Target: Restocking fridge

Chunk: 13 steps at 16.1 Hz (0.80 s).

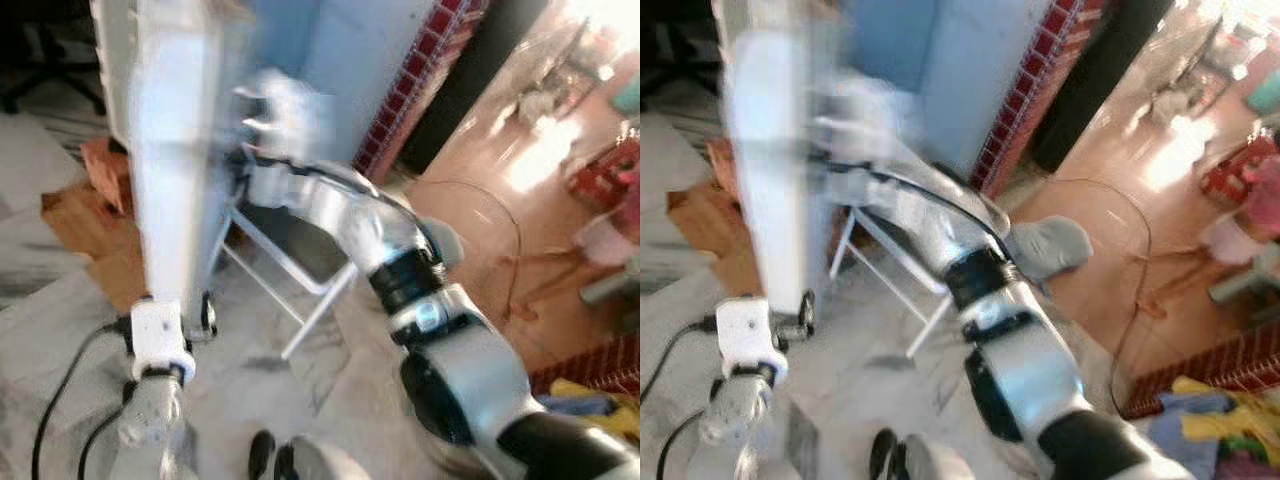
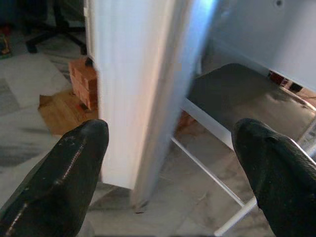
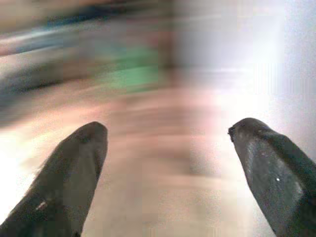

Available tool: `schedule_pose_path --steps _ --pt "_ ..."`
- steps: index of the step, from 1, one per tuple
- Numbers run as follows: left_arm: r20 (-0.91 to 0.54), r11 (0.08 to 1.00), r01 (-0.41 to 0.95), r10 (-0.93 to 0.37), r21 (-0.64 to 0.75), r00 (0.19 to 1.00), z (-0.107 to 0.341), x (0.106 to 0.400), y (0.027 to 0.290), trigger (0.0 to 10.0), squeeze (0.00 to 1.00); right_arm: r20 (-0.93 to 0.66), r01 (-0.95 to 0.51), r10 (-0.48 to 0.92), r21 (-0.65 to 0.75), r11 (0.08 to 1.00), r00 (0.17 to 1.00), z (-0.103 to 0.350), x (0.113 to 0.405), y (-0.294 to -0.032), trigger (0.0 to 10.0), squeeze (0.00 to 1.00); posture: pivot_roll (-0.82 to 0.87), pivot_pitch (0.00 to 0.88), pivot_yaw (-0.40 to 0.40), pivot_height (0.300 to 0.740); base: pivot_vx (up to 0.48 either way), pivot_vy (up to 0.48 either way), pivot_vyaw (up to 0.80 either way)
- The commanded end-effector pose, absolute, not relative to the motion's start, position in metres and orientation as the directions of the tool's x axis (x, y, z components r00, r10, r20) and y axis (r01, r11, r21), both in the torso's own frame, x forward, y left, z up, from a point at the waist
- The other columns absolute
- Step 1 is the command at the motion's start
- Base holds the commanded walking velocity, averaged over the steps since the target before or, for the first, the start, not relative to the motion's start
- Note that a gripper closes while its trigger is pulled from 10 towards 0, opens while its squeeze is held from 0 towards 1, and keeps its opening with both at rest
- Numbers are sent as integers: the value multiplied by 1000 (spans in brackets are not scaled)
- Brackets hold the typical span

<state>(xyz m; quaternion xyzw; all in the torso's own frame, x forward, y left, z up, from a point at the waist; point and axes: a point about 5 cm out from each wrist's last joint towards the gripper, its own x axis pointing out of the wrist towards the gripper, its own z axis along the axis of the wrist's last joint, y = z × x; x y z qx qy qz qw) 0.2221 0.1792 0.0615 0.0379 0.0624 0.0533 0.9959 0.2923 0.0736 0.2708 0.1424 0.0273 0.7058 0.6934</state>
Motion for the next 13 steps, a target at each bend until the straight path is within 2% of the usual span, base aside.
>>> schedule_pose_path --steps 1,2,3,5,6,7,8,9,10,12,13 --pt "-126 994 -77 86 73 988 59 224 178 10000 0 340 -818 879 359 -449 -333 243 224 106 10000 0 356 0 -269 740 0 0 0" --pt "-128 995 -72 81 74 988 59 225 178 10000 0 321 -833 888 344 -433 -329 235 227 99 10000 0 356 0 -269 740 0 0 0" --pt "-132 995 -67 76 75 988 58 226 178 10000 0 277 -856 920 365 -367 -277 222 240 91 10000 0 344 0 -260 740 0 0 0" --pt "-129 994 -53 66 100 989 60 230 177 10000 0 100 -913 995 405 -43 -2 176 289 60 10000 0 332 3 -234 740 0 0 0" --pt "-131 993 -57 70 100 989 60 230 178 10000 0 18 -923 994 373 94 109 160 304 49 10000 0 329 5 -227 740 0 0 0" --pt "-135 994 -56 69 98 988 60 230 178 10000 0 -32 -924 988 350 155 154 153 309 41 10000 0 328 10 -221 740 0 0 0" --pt "-121 996 -28 39 88 992 61 228 178 10000 0 -172 -920 944 228 318 283 139 321 15 10000 0 324 15 -214 740 0 0 0" --pt "-117 997 -20 29 80 993 61 227 177 10000 0 -218 -913 916 161 374 337 136 324 8 10000 0 323 18 -211 740 0 0 0" --pt "-114 997 -11 20 81 993 61 225 176 10000 0 -297 -915 874 5 404 385 129 328 -4 10000 0 323 21 -210 740 0 0 0" --pt "-123 996 -21 32 86 992 60 224 176 10000 0 -414 -902 802 -166 400 431 116 334 -22 10000 0 321 30 -208 740 0 0 0" --pt "-123 996 -21 31 83 992 59 223 176 10000 0 -433 -897 786 -203 393 442 112 338 -27 10000 0 318 32 -207 740 0 0 0"
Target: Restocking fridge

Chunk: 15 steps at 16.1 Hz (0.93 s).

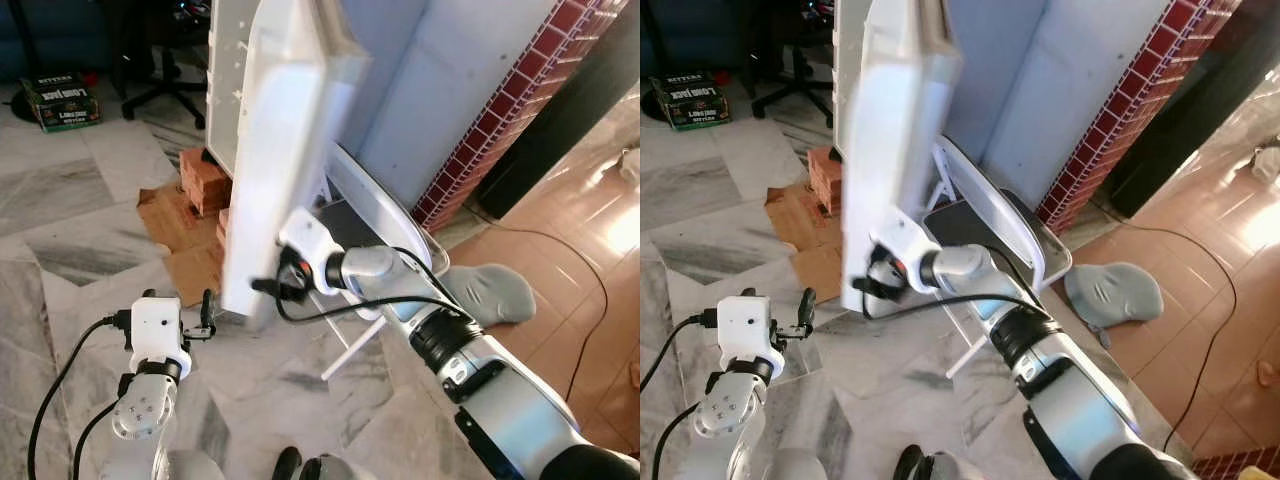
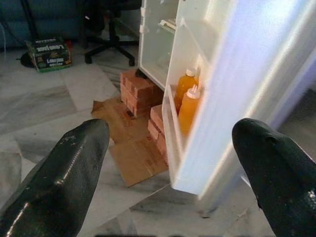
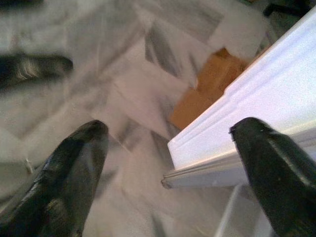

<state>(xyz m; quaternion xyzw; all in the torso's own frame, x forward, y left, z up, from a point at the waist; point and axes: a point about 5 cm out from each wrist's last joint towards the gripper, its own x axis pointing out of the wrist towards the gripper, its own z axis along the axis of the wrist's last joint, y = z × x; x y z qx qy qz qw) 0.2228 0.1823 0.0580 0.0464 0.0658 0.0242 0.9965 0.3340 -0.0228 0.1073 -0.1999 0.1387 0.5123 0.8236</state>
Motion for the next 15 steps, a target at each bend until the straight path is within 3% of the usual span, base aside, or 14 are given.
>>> schedule_pose_path --steps 1,4,5,6,8,10,15 --pt "-124 996 -25 35 86 992 59 222 176 10000 0 -439 -859 738 -273 434 512 109 344 -35 10000 0 313 33 -206 740 0 0 0" --pt "-110 991 -76 88 113 990 58 219 182 10000 0 -261 -640 593 -162 751 762 113 356 -64 10000 0 291 33 -195 740 0 0 0" --pt "-80 987 -131 139 96 987 62 217 187 10000 0 -163 -477 456 -126 870 875 112 353 -93 10000 0 268 34 -183 740 0 0 0" --pt "-70 985 -140 147 97 987 63 216 187 10000 0 -143 -419 403 -114 901 904 109 350 -104 10000 0 261 33 -180 740 0 0 0" --pt "-50 982 -162 168 95 985 64 212 190 10000 0 -126 -207 198 -68 976 972 89 330 -151 10000 0 227 32 -165 740 0 0 0" --pt "-34 981 -174 177 81 984 65 211 192 10000 0 -129 -99 93 -39 994 987 82 315 -173 10000 0 202 31 -147 740 0 0 0" --pt "-16 991 -117 119 69 993 67 213 186 10000 0 -85 -5 2 -38 999 996 86 301 -181 10000 0 184 28 -123 740 319 0 0"
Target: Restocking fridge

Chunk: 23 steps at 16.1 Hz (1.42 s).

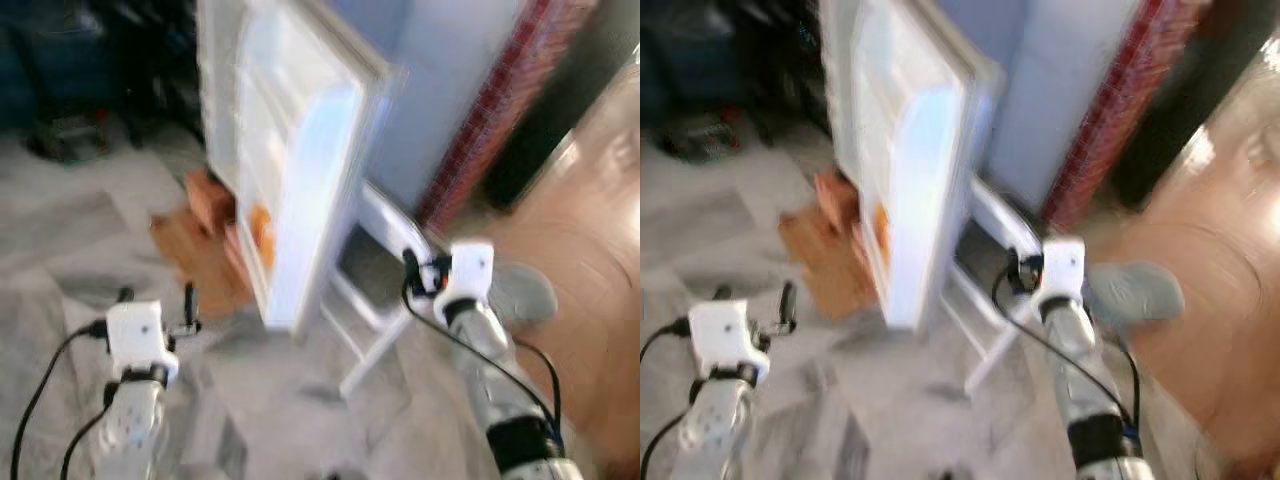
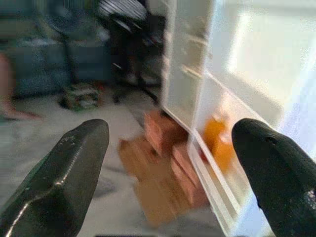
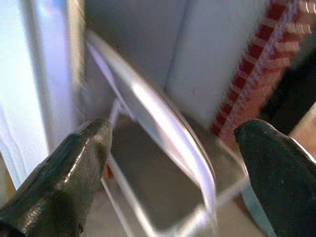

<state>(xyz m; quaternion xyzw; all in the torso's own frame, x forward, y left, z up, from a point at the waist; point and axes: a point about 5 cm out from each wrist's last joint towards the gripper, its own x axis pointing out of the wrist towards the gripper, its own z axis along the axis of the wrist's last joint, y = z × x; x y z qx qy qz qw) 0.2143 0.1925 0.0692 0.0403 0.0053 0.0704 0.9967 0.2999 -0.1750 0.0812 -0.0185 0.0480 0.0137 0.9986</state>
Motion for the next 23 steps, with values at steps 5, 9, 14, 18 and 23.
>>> schedule_pose_path --steps 5,9,14,18,23 --pt "-35 992 -111 113 61 993 64 211 185 10000 0 -93 6 -8 -26 1000 996 90 299 -175 10000 0 189 35 -127 740 480 0 -459" --pt "-68 991 -124 128 59 989 59 207 183 10000 0 -133 -21 16 -36 999 991 87 299 -172 10000 0 200 43 -148 740 84 0 0" --pt "-82 992 23 -13 123 997 57 220 168 10000 0 -104 39 -42 -28 999 994 92 297 -178 10000 0 129 24 -74 740 0 0 0" --pt "-90 977 163 -152 141 984 61 246 152 10000 0 -89 160 -162 -28 987 983 90 277 -197 10000 0 22 12 29 740 0 0 0" --pt "-89 971 195 -184 135 979 61 253 147 10000 0 -88 188 -185 22 982 979 93 275 -203 10000 0 21 21 28 740 0 0 0"
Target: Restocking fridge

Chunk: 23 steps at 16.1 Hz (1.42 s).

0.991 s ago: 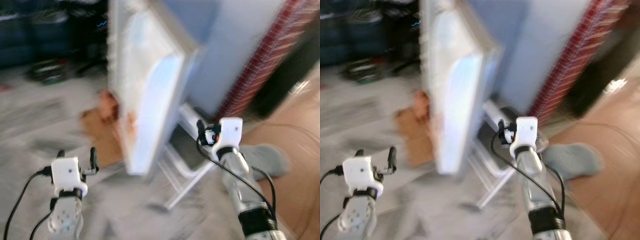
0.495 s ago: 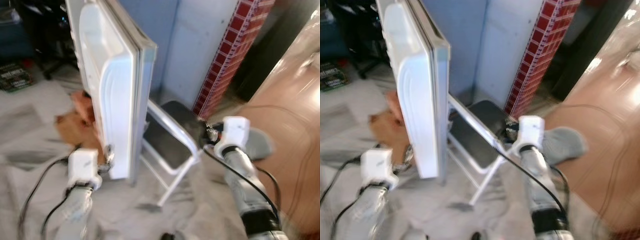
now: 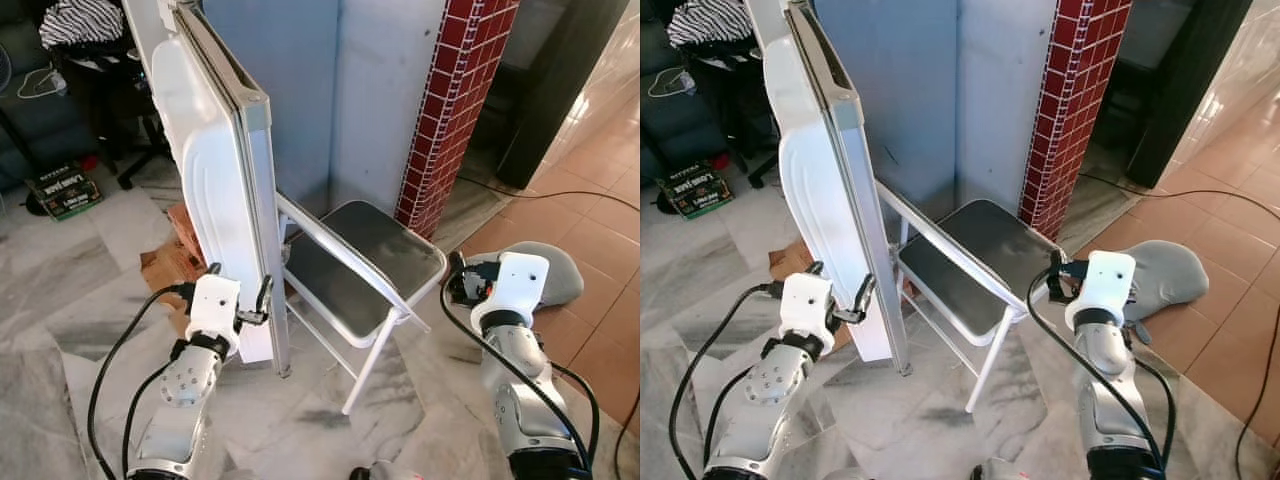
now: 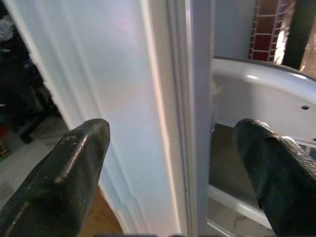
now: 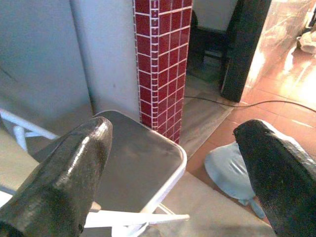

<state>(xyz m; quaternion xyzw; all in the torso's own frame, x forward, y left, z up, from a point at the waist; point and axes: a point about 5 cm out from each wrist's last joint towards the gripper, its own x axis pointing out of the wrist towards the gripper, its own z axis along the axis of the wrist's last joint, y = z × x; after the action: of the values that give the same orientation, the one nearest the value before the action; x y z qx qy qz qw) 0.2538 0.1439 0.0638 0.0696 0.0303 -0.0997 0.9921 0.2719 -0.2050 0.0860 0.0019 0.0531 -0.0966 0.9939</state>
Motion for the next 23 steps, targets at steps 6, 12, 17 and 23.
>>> schedule_pose_path --steps 6,12,17,23 --pt "-108 987 133 -123 88 986 56 245 158 10000 0 -64 124 -125 -14 992 990 101 287 -188 10000 0 63 27 -11 740 0 54 606" --pt "-118 986 146 -136 80 984 55 245 157 10000 0 -77 145 -144 11 989 987 98 285 -191 10000 0 60 27 -9 740 291 334 0" --pt "-100 986 144 -136 79 986 57 245 158 10000 0 -76 141 -140 15 990 987 98 285 -189 10000 0 66 27 -9 740 256 407 0" --pt "-105 985 142 -132 95 986 57 245 160 10000 0 -73 134 -132 18 991 989 98 288 -186 10000 0 75 21 -10 740 0 0 0"
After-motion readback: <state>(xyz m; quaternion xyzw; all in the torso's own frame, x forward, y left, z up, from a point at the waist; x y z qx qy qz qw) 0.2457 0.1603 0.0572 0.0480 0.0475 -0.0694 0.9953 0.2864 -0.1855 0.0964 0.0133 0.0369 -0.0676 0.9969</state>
